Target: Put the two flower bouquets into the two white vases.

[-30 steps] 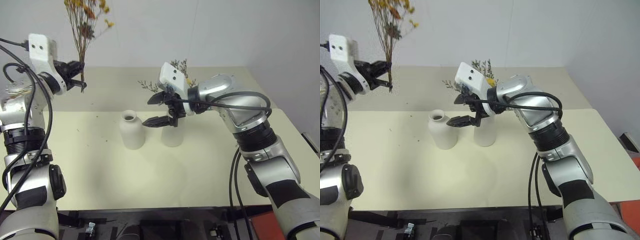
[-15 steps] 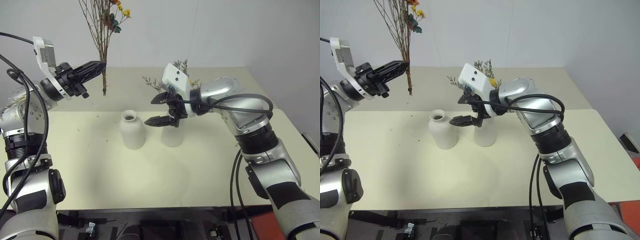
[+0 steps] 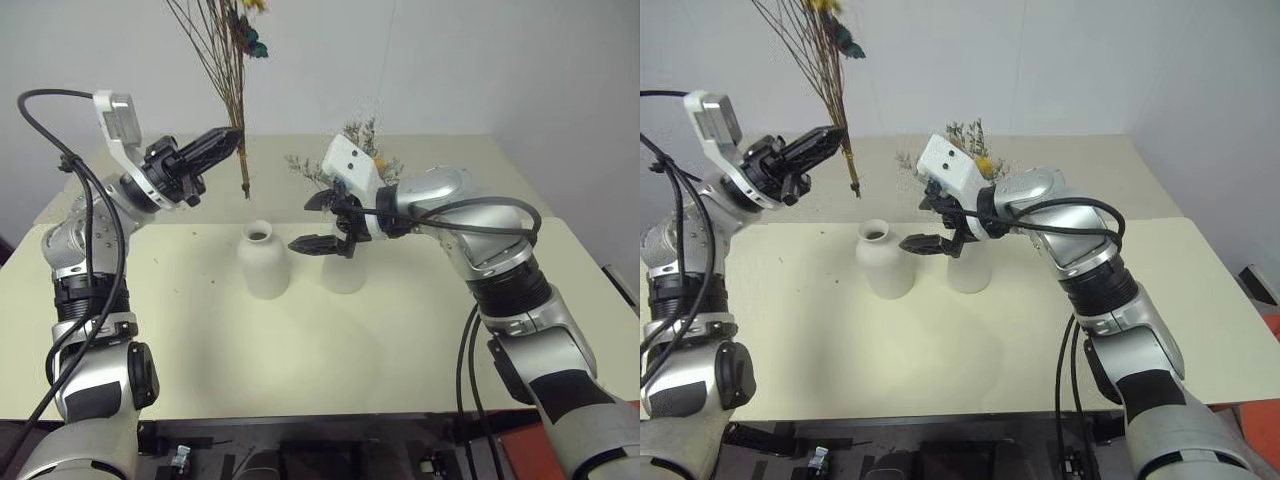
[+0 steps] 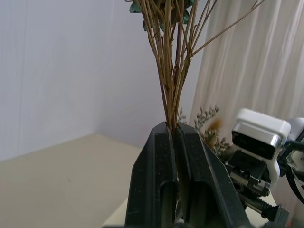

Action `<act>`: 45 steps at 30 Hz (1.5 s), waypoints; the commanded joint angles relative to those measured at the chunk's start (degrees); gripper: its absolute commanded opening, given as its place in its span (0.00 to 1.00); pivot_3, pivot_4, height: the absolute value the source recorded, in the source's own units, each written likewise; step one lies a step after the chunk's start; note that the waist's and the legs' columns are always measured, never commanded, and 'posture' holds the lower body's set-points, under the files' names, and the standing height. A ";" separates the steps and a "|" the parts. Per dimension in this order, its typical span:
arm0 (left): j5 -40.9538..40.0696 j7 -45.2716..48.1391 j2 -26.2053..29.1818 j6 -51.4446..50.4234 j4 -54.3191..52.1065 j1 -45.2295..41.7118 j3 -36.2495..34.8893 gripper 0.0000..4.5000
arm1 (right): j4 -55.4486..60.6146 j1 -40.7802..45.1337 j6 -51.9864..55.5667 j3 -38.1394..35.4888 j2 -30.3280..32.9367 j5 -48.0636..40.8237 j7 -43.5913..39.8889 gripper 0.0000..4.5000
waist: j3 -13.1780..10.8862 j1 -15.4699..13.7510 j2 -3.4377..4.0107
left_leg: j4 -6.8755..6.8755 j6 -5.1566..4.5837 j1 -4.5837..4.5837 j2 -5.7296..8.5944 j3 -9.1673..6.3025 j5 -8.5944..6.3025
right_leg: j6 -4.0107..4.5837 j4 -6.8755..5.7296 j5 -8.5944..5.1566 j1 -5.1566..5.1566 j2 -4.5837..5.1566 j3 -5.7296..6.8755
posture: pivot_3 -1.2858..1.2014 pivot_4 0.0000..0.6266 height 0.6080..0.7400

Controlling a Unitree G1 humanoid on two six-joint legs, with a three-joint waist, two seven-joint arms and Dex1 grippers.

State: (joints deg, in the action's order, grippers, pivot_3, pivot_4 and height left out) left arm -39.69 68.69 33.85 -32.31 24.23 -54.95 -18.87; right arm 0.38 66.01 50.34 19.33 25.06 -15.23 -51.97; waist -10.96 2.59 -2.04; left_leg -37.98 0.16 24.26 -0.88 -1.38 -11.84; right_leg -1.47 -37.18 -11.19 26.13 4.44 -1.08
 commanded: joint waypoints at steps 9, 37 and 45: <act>0.53 -0.29 -0.79 1.98 -1.82 3.61 1.62 0.05 | 7.45 -0.89 2.67 -2.79 -0.26 -0.85 4.33 1.00 | 0.00 -0.04 0.00 | 0.00 0.00 -0.01 0.00 0.00 0.00 | 0.00 0.02 0.00 -0.01 0.00 0.00 | 0.52 0.24 1.00; 4.05 -4.01 -3.41 9.85 -4.85 11.44 3.55 0.05 | 8.50 -1.43 2.99 -3.03 -0.17 -2.65 4.86 1.00 | 0.00 -0.10 0.00 | -0.01 0.00 -0.01 0.00 -0.01 0.00 | 0.00 0.07 0.00 -0.01 0.01 0.00 | 0.52 0.24 1.00; 3.74 -3.60 -1.97 7.14 -5.66 13.04 4.88 0.05 | 8.96 -1.65 3.20 -3.12 0.02 -2.83 4.80 1.00 | 0.00 -0.06 0.00 | -0.01 0.00 -0.02 -0.01 -0.01 0.00 | 0.00 0.07 0.00 -0.01 0.00 0.00 | 0.52 0.24 1.00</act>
State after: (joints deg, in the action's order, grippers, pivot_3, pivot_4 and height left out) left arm -35.77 64.59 30.92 -24.66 20.99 -41.85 -13.79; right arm 7.11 64.08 53.12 18.55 24.77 -17.24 -47.39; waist -10.96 2.53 -2.04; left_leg -37.99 0.16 24.24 -0.88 -1.39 -11.84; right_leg -1.47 -37.11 -11.19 26.12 4.44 -1.08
